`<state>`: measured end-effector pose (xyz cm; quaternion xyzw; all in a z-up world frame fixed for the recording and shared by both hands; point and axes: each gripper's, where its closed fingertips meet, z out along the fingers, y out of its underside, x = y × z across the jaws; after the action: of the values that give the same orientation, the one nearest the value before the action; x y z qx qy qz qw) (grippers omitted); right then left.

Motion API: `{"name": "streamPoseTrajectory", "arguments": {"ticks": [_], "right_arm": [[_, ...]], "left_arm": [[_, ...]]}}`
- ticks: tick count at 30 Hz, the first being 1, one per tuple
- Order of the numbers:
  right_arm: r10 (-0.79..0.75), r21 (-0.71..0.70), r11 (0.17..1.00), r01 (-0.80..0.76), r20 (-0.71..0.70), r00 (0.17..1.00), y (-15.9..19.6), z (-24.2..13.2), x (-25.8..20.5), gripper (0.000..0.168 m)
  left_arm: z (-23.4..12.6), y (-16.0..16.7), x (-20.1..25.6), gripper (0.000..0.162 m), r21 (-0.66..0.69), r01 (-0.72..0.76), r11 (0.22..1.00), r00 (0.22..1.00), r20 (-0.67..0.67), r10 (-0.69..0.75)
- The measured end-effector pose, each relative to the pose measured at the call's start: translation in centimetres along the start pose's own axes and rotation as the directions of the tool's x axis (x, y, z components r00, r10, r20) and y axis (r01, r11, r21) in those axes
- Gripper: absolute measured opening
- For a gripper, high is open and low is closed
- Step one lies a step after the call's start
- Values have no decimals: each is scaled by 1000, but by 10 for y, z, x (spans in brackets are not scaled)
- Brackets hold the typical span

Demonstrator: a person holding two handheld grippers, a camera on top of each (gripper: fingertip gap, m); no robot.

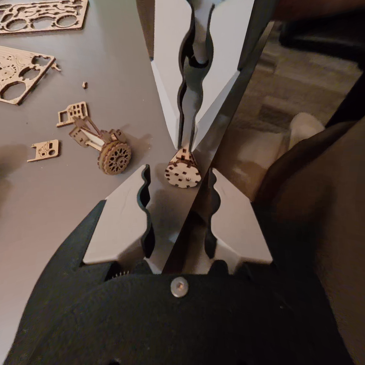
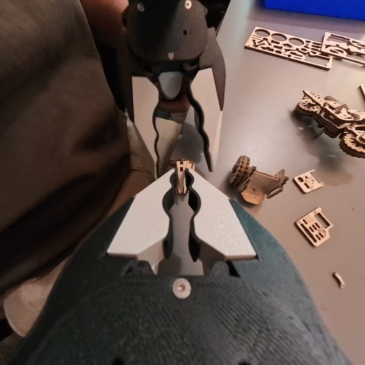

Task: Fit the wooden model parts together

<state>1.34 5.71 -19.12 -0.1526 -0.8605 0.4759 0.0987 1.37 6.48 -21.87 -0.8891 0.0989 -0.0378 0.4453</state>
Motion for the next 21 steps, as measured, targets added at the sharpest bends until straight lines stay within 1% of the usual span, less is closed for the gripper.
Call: {"name": "streamPoseTrajectory", "arguments": {"ticks": [2,4,7,10,13,17,21], "right_arm": [[1,5,1000,-2,8,1000,0,0,-1,5],[3,7,1000,-3,10,1000,0,0,-2,5],[5,16,1000,-5,13,1000,-2,-1,-3,5],[2,28,1000,-3,13,1000,-6,-4,-4,5],[5,54,999,-5,-3,1000,-12,-11,-3,5],[34,133,991,-34,3,999,-26,-22,-4,5],[31,142,989,-29,-14,999,-31,-23,-3,6]], "left_arm": [[6,5,3,52,-32,-31,999,1000,2,31],[7,5,6,46,-31,-62,998,998,-1,62],[6,4,10,38,-23,-71,997,997,-21,71],[5,3,9,36,-3,-63,998,998,-25,63],[2,-2,7,37,43,4,999,999,-54,-1],[-9,-19,4,37,158,145,977,981,-150,-122],[-17,-28,3,37,220,205,954,964,-214,-158]]}}
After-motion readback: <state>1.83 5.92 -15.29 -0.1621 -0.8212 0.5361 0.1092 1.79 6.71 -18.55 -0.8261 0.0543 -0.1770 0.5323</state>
